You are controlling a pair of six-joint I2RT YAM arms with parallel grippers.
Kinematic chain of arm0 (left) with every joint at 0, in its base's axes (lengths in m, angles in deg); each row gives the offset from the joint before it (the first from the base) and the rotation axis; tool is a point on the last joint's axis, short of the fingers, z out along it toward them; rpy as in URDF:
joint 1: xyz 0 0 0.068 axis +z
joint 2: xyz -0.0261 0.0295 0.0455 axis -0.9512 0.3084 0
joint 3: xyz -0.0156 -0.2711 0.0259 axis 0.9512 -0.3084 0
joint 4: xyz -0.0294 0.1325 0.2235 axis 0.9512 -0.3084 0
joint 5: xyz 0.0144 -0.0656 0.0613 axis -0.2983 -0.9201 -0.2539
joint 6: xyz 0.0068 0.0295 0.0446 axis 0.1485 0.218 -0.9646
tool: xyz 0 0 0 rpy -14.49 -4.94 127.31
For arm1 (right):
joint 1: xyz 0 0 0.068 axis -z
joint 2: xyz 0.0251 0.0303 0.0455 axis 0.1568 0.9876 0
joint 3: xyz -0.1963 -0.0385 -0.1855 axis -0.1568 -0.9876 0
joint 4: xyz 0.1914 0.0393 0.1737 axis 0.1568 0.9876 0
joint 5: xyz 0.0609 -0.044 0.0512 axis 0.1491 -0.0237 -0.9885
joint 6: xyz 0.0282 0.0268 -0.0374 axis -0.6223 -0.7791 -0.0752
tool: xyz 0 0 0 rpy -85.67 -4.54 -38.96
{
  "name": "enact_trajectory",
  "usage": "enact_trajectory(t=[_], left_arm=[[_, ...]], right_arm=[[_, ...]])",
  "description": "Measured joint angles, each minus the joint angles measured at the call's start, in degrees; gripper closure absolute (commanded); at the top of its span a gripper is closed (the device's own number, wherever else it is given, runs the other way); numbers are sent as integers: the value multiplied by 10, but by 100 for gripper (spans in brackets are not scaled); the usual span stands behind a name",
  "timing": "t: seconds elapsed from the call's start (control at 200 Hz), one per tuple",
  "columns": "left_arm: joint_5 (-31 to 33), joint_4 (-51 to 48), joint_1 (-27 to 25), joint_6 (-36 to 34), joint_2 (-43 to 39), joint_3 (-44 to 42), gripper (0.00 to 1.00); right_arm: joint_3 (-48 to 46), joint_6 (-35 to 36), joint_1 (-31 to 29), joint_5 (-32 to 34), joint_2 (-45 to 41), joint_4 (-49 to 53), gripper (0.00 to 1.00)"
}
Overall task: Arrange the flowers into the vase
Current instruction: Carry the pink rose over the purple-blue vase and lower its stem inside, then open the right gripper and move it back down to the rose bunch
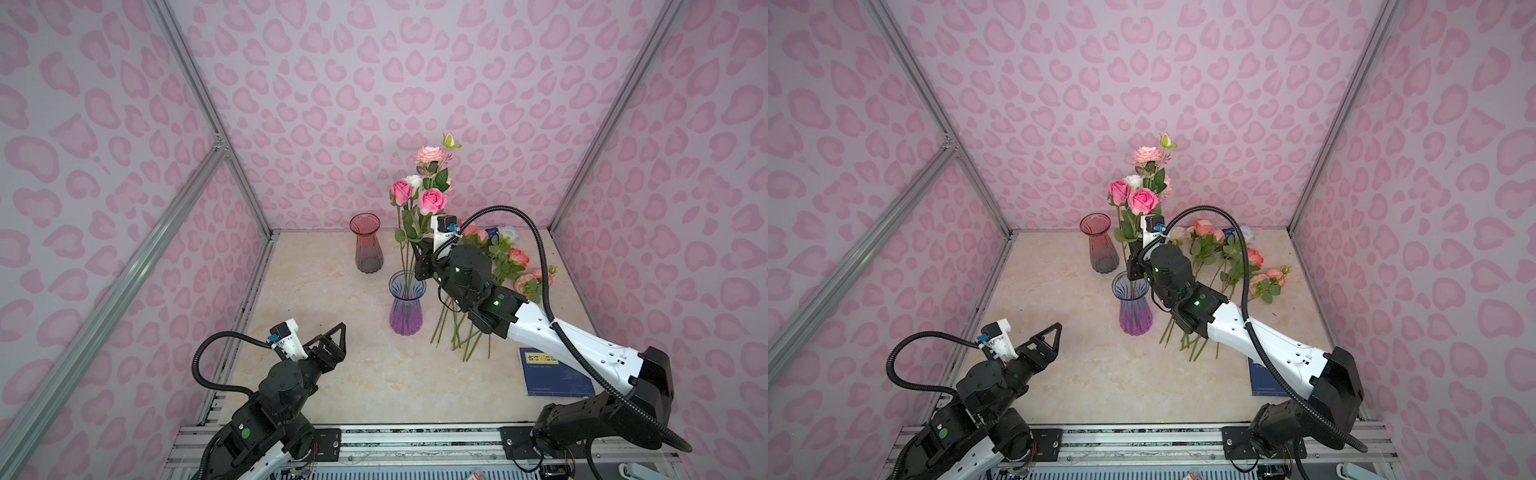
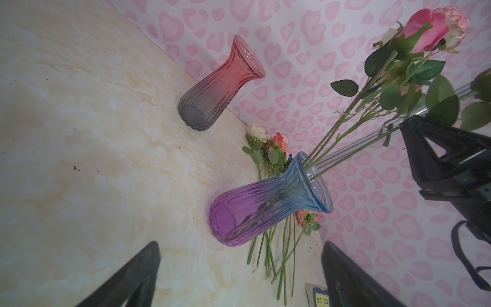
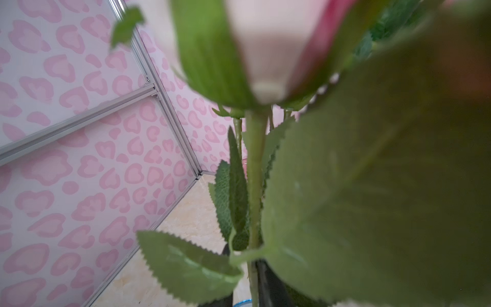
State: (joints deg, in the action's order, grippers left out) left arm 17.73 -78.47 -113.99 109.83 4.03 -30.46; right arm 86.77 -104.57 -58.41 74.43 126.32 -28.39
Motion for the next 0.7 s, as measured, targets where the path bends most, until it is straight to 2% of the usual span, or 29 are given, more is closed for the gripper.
enact_trajectory(t=[0.3,0.7], left_arm=[[-11,11,0,7,25,-5,4],[-46,51,0,7,96,-6,4]], right_arm=[[-18,-2,-16,22,-42,6,64],[-77,-2,-6,67,-136,49,60]])
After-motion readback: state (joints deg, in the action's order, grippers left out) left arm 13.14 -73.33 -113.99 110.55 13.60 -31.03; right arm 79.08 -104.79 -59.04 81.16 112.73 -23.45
